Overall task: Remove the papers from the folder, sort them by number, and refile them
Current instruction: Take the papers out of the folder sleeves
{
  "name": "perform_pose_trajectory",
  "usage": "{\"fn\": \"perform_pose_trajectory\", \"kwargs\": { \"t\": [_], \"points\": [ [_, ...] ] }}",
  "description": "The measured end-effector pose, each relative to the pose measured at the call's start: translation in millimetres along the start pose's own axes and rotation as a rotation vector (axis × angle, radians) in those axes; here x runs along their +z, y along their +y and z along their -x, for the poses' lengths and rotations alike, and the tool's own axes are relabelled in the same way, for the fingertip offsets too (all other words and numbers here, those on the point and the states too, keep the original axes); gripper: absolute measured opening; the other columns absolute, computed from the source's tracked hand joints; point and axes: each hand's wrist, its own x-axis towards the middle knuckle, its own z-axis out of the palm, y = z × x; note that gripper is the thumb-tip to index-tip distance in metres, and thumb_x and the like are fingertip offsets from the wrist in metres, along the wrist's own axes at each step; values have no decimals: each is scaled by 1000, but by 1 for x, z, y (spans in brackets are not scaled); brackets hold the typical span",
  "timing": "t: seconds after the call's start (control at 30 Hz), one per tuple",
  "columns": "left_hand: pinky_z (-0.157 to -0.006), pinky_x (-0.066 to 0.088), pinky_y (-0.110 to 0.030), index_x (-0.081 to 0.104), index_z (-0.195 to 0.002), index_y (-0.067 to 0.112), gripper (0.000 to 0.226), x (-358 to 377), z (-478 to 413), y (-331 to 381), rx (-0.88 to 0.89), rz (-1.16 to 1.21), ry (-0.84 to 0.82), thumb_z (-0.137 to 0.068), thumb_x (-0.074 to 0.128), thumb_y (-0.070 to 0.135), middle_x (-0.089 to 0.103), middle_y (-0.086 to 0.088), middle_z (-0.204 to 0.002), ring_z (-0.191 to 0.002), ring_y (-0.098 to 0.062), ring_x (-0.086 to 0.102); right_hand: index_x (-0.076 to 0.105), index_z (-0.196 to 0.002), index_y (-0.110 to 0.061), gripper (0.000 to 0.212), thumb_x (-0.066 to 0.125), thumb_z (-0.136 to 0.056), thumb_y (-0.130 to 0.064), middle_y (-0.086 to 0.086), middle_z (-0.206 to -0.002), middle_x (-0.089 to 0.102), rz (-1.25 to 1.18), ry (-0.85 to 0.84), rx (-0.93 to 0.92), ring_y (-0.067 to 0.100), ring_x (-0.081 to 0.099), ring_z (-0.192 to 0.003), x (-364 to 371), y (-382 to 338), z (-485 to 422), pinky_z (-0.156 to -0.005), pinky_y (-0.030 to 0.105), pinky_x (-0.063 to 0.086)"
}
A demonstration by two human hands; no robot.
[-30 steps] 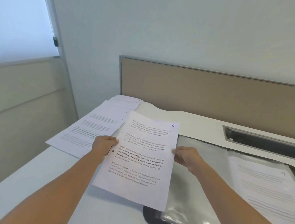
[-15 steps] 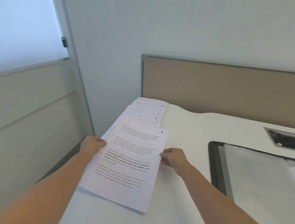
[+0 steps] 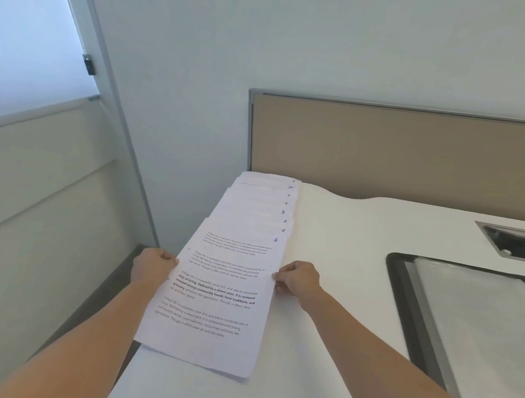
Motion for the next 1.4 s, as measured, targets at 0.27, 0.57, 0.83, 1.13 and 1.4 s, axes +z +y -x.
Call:
{"fn": "perform_pose_trajectory", "kwargs": {
  "t": [0.27,0.57,0.83,1.13,1.4],
  "points": [
    [-76,48,-32,69,-83,11,5,2,-11,-1,25,-35,-17,-84,66,15,67,-10,-75,-66,-23,57,52,-69,-8,21,68,-76,3,8,-64,61,67,19,35,17,56,-47,4,-3,-2,-50,20,52],
    [-79,45,-33,66,-89,12,6,8,0,4,48,-69,5,-85,65,17,66,-7,-92,-89,-27,59,48,-68,-11,23,66,-78,0,6,-65,59,72,82,8,15,55,-49,3,3,-3,-49,17,46],
    [-97,41,-42,68,-104,14,18,32,48,16,190,-177,87,-89,62,22,62,-5,-118,-111,-26,54,50,-78,-8,11,57,-82,0,5,-64,58,90,39,-35,14,52,-47,-2,9,5,-46,15,42],
    [-114,12,-45,40,-140,27,51,61,103,38,429,-585,-256,-93,50,46,26,6,-153,-141,-14,20,52,-72,-12,17,60,-85,-7,0,-73,56,132,-17,-65,12,57,-57,-29,20,15,-61,23,50],
    [-114,7,-55,28,-146,25,58,74,120,52,320,-668,-269,-95,43,49,15,3,-157,-144,-15,13,56,-76,-11,9,57,-85,-7,2,-84,60,213,14,-189,12,60,-59,-108,33,29,-61,24,47]
  ]
}}
